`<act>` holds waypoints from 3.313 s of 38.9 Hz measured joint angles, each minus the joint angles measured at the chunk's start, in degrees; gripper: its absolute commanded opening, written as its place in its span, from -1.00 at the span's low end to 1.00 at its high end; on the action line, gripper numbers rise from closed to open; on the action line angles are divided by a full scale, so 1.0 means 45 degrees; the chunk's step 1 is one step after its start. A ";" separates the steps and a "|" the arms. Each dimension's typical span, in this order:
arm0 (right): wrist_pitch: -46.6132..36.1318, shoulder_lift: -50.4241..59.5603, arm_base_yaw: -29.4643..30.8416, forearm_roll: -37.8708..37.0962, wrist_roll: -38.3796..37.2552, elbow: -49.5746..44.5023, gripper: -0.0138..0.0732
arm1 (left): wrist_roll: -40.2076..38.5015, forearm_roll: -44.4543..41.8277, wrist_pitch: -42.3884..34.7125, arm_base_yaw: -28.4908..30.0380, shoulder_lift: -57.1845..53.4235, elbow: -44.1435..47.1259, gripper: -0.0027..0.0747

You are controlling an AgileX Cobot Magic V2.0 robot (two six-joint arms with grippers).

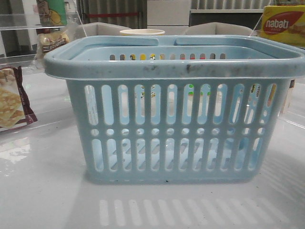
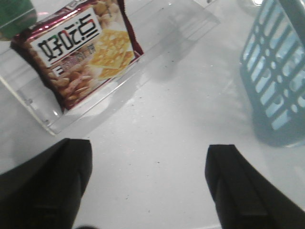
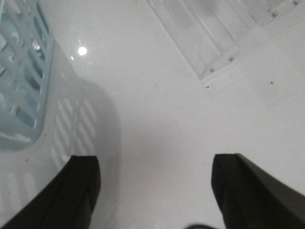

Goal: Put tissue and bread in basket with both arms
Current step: 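Grasp the black-and-white tissue pack with the right gripper and lift, then carry the tissue pack over the basket and open the right gripper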

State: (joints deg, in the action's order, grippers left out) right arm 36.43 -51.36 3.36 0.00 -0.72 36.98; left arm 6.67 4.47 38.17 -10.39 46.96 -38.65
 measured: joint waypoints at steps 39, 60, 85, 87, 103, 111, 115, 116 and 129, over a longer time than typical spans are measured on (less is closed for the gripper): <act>-0.0855 -0.9839 0.2542 0.0000 -0.0122 0.8105 0.68 | 0.0000 0.0016 -0.0052 -0.2972 0.0000 0.0000 0.51; -0.1529 -1.1395 0.2542 0.0160 -0.0141 0.9188 -0.29 | 0.0000 0.0016 -0.0052 -0.2972 0.0000 0.0000 0.51; 0.1496 -0.6553 -0.1407 0.0533 -0.0141 0.9211 -0.29 | 0.0000 0.0016 -0.0075 -0.2972 0.0000 0.0000 0.51; 0.1594 -0.6286 -0.2028 0.0563 -0.0141 0.9211 -0.29 | 0.0000 0.0016 -0.0075 -0.2972 0.0000 0.0000 0.51; 0.1583 -0.7179 -0.6276 0.0680 0.0160 0.9211 0.56 | 0.0000 0.0016 -0.0090 -0.2972 0.0000 0.0000 0.51; 0.1717 -0.7547 -0.6346 0.0680 0.0160 0.9211 0.62 | 0.0000 0.0016 -0.0090 -0.2972 0.0000 0.0000 0.51; 0.1786 -0.7094 -0.6427 0.0655 0.0262 0.9011 0.55 | 0.0000 0.0016 -0.0090 -0.2972 0.0000 0.0000 0.51; 0.1760 -0.6823 -0.6481 0.0655 0.0308 0.8841 0.54 | 0.0000 0.0016 -0.0090 -0.2972 0.0000 0.0000 0.51; 0.1358 -0.2167 -0.6805 0.0556 0.0510 0.5207 0.46 | 0.0000 0.0016 -0.0090 -0.2972 0.0000 0.0000 0.51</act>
State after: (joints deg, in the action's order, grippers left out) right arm 42.54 -61.11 -27.26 2.50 1.58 60.42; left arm 6.67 4.54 37.76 -23.76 46.96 -38.65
